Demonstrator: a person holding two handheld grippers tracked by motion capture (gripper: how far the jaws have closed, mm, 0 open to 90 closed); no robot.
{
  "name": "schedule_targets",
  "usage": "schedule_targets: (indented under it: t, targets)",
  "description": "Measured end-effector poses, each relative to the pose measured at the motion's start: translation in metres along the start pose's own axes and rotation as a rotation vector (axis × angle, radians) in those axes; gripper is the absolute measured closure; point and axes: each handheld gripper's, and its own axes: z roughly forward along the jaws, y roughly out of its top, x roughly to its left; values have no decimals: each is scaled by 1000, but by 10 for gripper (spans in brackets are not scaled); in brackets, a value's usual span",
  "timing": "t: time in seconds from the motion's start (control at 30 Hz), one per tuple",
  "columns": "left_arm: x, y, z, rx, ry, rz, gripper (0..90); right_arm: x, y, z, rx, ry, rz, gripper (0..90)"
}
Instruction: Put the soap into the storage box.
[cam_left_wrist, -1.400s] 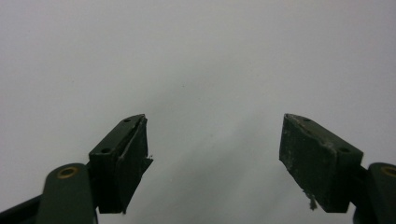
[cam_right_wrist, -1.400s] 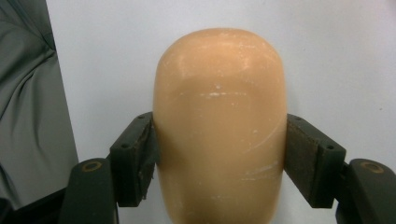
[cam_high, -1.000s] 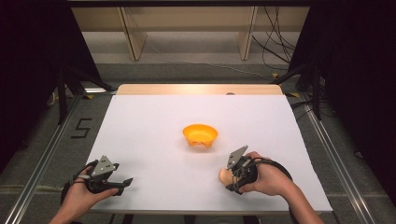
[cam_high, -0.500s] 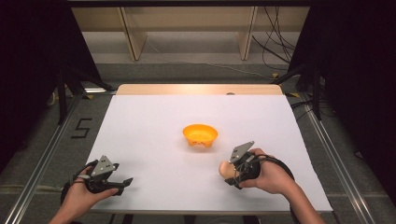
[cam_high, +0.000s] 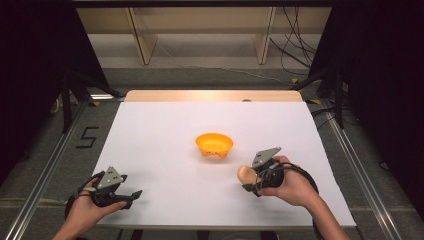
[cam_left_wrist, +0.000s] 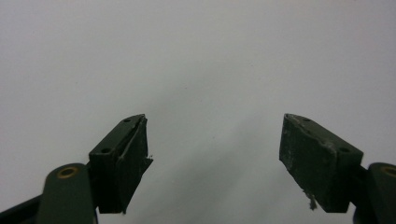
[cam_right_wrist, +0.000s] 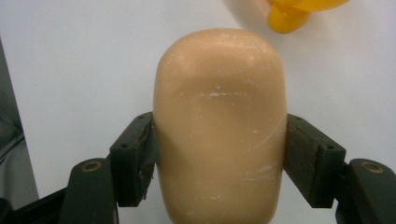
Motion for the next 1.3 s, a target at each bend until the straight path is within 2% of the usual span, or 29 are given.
schedule_targets:
  t: [0.03,0.1,0.13,0.23,0.3,0.33,0.37,0.4,0.43,0.47,0.53,0.63,0.73,0.8,0.87,0.9,0.97,1.0,1.07,1.1,1.13,1.17,1.2,1.23,1.27,1.3]
  targets:
    - [1,0,0,7,2,11,236,-1,0,-2,-5,-16,25,333]
    - [1,0,0,7,2,9,236,-3,0,-3,-16,-18,25,333]
    - [1,0,-1,6,2,9,236,-2,0,-4,-11,-33,47,333]
    - [1,0,-1,6,1,7,236,-5,1,-5,-20,-22,35,333]
    - [1,0,-1,7,6,9,236,-5,1,-6,-28,-41,52,333]
    - [0,0,0,2,6,-14,236,-6,2,-7,-22,-33,45,333]
    - [0,0,0,2,6,-14,236,-6,2,-7,-22,-33,45,333]
    - [0,0,0,0,15,0,236,-7,2,-7,-26,-33,49,333]
    - [0,0,-1,2,7,-8,236,-7,2,-7,-36,-41,56,333]
    - [3,1,-1,4,12,45,236,-7,3,-8,-28,-46,59,333]
    - [2,0,-1,1,8,21,236,-8,3,-7,-47,-38,61,333]
    - [2,1,-1,0,9,23,236,-9,3,-7,-56,-49,62,333]
    - [2,1,-1,-1,9,21,236,-11,4,-8,-56,-56,74,333]
    - [2,1,-1,-3,10,20,236,-15,6,-9,-57,-64,61,333]
    - [2,1,-1,-4,10,21,236,-16,7,-10,-44,-48,55,333]
    - [2,1,-1,-3,10,23,236,-17,8,-12,-48,-63,76,333]
    - [2,1,-1,-4,11,21,236,-19,10,-14,-30,-57,77,333]
    - [3,1,-1,-5,12,26,236,-20,10,-13,-37,-59,64,333]
    - [3,1,-1,-6,12,25,236,-21,11,-13,-32,-59,66,333]
    - [3,1,-1,-6,12,26,236,-23,14,-14,-29,-75,60,334]
    - [3,1,-2,5,14,31,236,-23,15,-15,-21,-63,71,333]
    - [2,1,-1,-5,11,30,236,-23,15,-15,-21,-63,71,333]
    - [2,1,-1,-5,11,28,236,-25,16,-14,-37,-69,57,333]
    - [2,1,-2,18,6,28,237,-27,18,-15,-31,-73,61,333]
    - [4,1,-2,15,8,50,236,-26,19,-16,-20,-64,81,334]
    - [4,1,-2,16,10,56,236,-27,20,-15,-29,-78,82,334]
